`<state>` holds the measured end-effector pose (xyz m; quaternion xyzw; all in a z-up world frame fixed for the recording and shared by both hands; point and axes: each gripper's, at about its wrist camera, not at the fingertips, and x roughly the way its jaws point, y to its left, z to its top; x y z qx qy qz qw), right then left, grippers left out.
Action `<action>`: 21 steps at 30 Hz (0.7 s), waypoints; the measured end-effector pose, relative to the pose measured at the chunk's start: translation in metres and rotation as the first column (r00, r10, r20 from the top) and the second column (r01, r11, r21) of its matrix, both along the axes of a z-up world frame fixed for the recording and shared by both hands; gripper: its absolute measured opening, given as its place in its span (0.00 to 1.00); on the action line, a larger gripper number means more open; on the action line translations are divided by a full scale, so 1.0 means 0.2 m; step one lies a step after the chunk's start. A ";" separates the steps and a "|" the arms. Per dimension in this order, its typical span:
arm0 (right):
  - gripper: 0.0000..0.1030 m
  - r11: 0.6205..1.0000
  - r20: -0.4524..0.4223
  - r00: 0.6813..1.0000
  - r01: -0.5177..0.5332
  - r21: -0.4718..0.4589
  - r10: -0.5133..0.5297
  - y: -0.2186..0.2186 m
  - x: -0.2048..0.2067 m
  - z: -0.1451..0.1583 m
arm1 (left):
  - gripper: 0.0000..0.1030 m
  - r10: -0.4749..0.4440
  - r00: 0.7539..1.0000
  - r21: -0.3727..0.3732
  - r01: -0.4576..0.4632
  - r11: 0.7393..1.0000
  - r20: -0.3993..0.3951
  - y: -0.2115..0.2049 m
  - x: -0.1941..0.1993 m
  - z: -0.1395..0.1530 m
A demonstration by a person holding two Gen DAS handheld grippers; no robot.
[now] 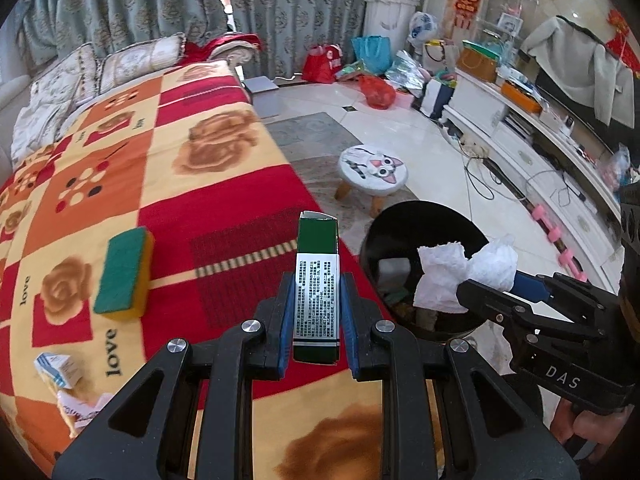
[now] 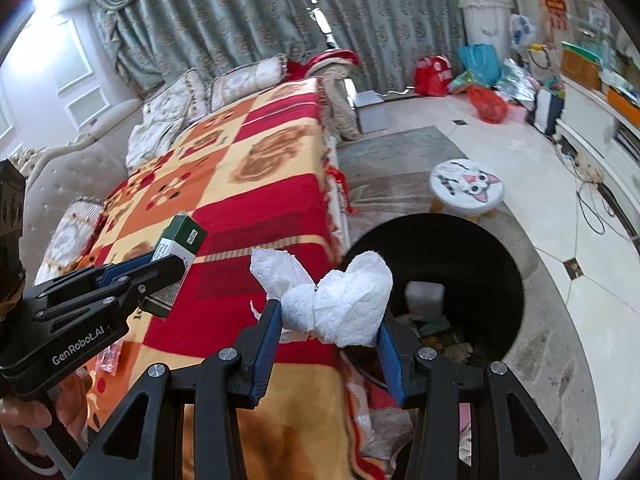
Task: Collect trash
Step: 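Carry the box and tissue to the black bin and open both tools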
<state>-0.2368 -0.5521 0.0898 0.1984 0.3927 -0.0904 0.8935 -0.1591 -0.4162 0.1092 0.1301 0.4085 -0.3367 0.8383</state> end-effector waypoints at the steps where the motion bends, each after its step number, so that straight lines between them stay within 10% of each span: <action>1: 0.43 1.000 -0.004 1.000 0.010 0.002 -0.010 -0.02 -0.01 -0.01 | 0.19 -0.007 1.000 0.002 0.007 1.000 -0.002 -0.03 0.00 0.00; 21: 0.43 0.992 -0.065 0.990 0.127 0.019 -0.125 -0.31 -0.09 -0.14 | 0.19 -0.069 0.997 0.021 0.070 0.997 -0.047 -0.34 0.00 -0.12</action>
